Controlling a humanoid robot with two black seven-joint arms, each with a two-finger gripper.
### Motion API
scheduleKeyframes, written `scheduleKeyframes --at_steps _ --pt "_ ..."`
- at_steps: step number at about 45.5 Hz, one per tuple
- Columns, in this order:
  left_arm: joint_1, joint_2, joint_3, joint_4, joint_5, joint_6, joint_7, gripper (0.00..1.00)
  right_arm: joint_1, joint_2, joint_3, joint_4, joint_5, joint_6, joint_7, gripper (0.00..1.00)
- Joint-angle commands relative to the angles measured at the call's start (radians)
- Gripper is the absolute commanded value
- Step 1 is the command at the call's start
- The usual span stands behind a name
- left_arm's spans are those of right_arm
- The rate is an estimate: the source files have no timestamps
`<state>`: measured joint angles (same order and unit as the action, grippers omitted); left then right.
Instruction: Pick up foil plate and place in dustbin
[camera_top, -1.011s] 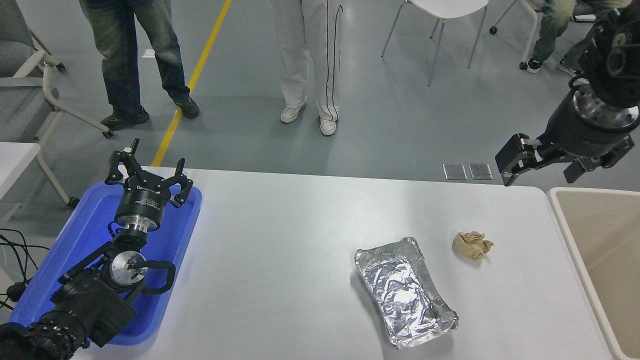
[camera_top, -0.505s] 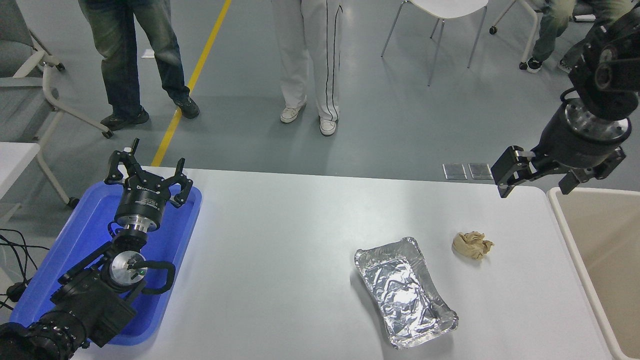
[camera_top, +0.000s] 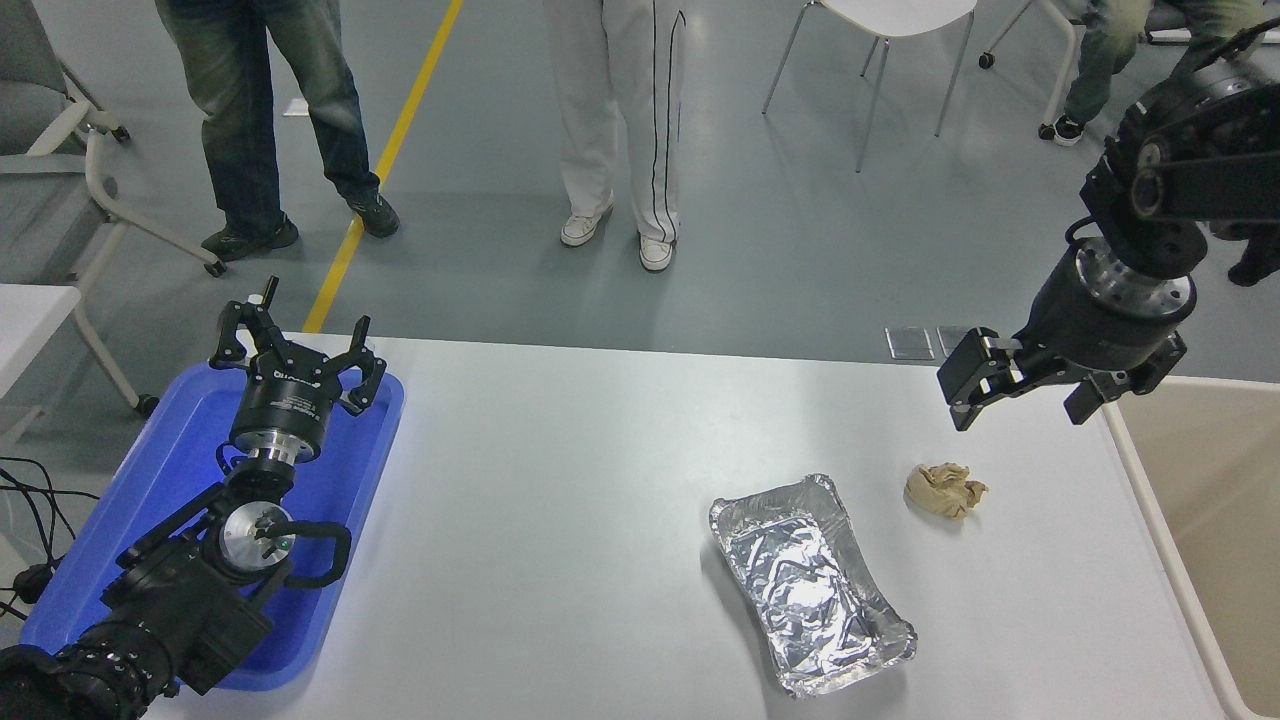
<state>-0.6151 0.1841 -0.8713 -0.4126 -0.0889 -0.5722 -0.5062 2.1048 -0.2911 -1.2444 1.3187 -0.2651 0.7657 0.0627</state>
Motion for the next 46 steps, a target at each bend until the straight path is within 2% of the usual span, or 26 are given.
scheduleKeyframes --at_steps 1,12,22,46 --pt "0.0 0.0 0.0 0.0 0.0 0.0 0.0 1.0 -0.061 0.003 0.049 -0.001 -0.013 -0.08 0.0 0.96" --pt "0.0 0.0 0.0 0.0 0.0 0.0 0.0 1.0 -0.19 0.035 0.12 0.0 -0.123 -0.258 0.0 0.94" --pt "0.0 0.0 0.002 0.0 0.0 0.0 0.0 1.0 -0.311 0.058 0.2 -0.003 -0.312 -0.373 -0.001 0.91" --pt "0.0 0.0 0.0 0.0 0.0 0.0 0.0 1.0 -0.554 0.161 0.207 -0.174 -0.299 -0.453 -0.003 0.91"
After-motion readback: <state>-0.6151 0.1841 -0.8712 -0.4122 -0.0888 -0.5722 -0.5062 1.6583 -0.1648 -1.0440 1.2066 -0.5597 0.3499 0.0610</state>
